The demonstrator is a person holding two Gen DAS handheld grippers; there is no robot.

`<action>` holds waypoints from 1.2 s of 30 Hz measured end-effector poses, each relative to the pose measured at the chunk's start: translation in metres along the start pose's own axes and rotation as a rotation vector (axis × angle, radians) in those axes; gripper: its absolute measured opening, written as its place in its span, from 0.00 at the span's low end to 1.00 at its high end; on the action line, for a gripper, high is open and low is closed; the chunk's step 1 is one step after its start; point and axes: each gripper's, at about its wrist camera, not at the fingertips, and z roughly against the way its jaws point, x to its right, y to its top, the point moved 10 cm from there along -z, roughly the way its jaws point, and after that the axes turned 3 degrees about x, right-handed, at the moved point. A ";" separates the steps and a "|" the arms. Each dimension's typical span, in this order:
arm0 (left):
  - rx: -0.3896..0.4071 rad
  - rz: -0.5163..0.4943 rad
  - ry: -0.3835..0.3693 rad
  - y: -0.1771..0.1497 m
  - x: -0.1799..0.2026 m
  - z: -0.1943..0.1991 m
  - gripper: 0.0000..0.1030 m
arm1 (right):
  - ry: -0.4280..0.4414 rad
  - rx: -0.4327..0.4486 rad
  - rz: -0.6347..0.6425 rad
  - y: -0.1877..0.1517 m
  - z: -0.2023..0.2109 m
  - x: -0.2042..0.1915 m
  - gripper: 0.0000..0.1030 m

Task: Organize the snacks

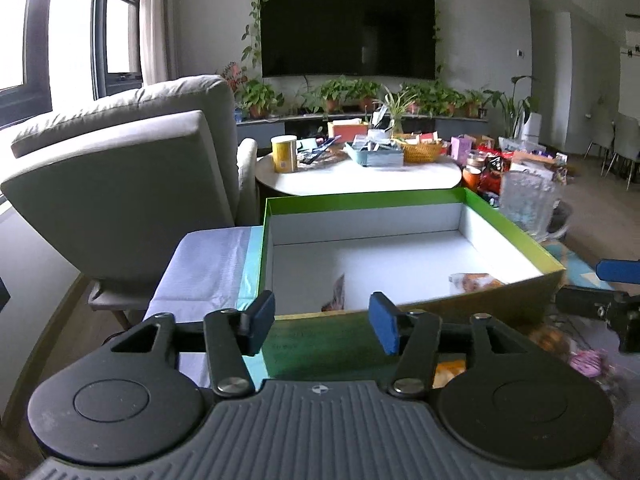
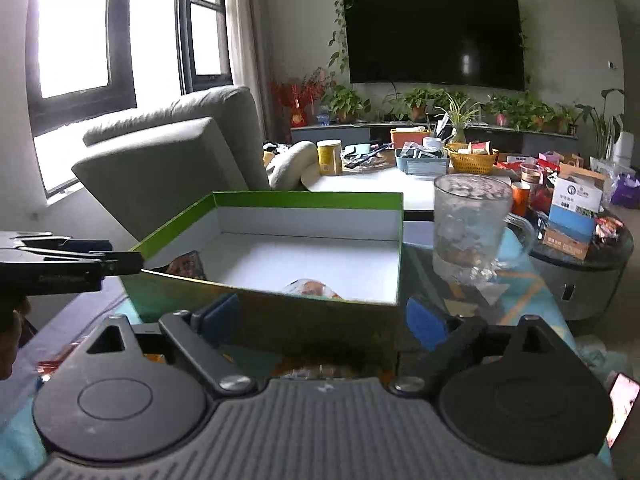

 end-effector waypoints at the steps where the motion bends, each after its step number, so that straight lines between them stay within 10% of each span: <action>1: -0.002 -0.002 -0.004 -0.002 0.001 0.009 0.53 | -0.004 0.005 -0.011 -0.001 0.007 0.003 0.82; 18: -0.145 0.080 -0.046 -0.063 0.007 0.066 0.53 | -0.037 -0.060 -0.130 -0.034 0.049 0.023 0.82; 36: -0.294 0.271 -0.077 -0.084 0.012 0.024 0.40 | 0.029 -0.179 -0.103 -0.078 0.067 0.003 0.82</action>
